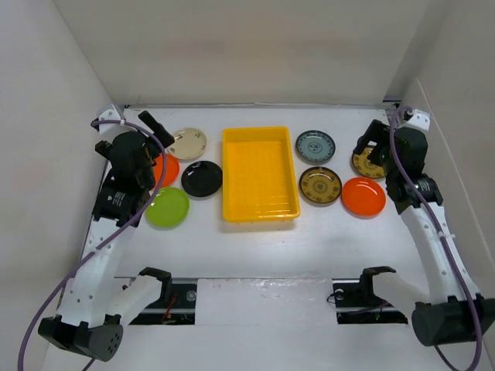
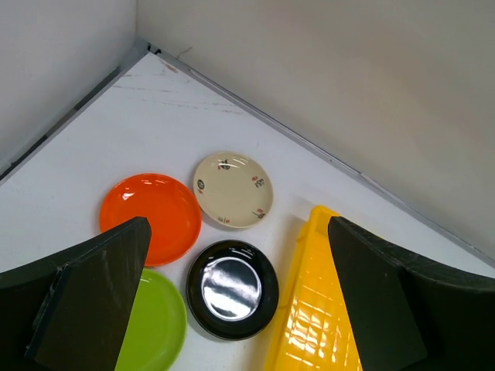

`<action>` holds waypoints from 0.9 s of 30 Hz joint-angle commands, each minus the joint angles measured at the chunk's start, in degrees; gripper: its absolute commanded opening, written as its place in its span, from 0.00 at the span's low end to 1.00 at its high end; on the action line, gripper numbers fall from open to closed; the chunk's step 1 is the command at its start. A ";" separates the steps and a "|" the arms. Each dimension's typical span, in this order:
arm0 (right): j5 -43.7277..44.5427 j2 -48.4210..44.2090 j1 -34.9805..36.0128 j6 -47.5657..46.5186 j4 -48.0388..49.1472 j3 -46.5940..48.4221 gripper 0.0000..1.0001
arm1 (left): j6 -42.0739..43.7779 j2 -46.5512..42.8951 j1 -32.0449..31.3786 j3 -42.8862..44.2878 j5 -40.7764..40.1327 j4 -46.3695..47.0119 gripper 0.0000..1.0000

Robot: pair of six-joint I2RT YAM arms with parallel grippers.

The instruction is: Place the plates into the plastic bin on the countertop

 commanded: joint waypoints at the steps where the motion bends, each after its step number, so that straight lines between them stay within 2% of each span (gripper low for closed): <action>1: -3.32 7.28 -2.44 2.87 6.57 -1.50 1.00 | -0.67 0.38 0.20 0.25 3.34 1.75 1.00; 2: -7.25 9.41 -3.05 2.88 7.44 -1.51 0.98 | -0.67 0.38 0.20 0.25 3.35 1.75 1.00; 6: -11.58 15.83 -4.90 2.88 18.83 -7.55 0.94 | -0.67 0.91 0.20 0.25 5.27 1.75 1.00; 8: -14.05 20.75 -5.79 4.36 20.18 -7.57 0.91 | -0.67 0.91 0.20 0.25 6.33 1.75 1.00; 21: -23.11 46.49 -6.32 6.30 25.02 6.04 0.82 | -0.15 3.54 0.20 0.25 9.41 1.75 1.00; 27: -27.41 54.59 -6.31 8.41 25.02 13.24 0.74 | -0.15 4.07 0.20 0.25 9.41 1.75 1.00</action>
